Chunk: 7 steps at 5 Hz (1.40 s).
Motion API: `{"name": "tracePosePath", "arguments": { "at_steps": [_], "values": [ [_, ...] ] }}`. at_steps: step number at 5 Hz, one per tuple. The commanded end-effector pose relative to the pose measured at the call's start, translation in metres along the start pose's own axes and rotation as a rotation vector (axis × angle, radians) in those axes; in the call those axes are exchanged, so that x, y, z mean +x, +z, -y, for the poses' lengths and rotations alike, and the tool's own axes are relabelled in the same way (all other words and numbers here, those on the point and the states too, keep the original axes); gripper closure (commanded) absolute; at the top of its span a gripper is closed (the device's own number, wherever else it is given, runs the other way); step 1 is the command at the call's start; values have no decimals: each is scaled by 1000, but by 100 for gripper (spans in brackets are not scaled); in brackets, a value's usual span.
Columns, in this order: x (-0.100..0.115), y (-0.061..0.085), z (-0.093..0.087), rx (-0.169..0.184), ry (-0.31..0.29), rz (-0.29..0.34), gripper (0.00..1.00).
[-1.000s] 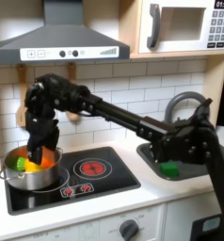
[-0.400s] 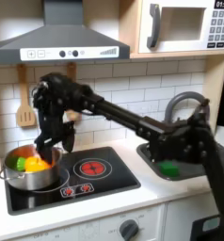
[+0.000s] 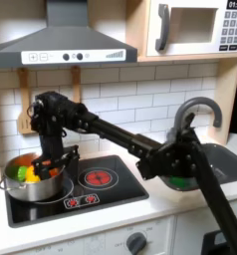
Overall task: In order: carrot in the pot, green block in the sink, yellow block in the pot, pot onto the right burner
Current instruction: 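Move the pot onto the right burner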
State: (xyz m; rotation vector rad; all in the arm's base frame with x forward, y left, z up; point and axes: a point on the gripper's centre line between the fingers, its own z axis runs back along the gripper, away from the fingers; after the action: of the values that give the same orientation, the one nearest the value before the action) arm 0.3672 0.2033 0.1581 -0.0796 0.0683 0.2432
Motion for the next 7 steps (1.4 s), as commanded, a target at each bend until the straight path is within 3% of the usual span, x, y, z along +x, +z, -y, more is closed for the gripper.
{"name": "tracePosePath", "arguments": {
  "at_steps": [1,2,4,6,7],
  "values": [
    [-13,-9,20,-7,0,72,0],
    [-18,-17,17,17,7,84,0],
    [-16,-8,21,-13,35,134,0],
    [-16,-5,21,-46,42,129,0],
    [-17,-5,21,-40,57,136,100]
  ]
}}
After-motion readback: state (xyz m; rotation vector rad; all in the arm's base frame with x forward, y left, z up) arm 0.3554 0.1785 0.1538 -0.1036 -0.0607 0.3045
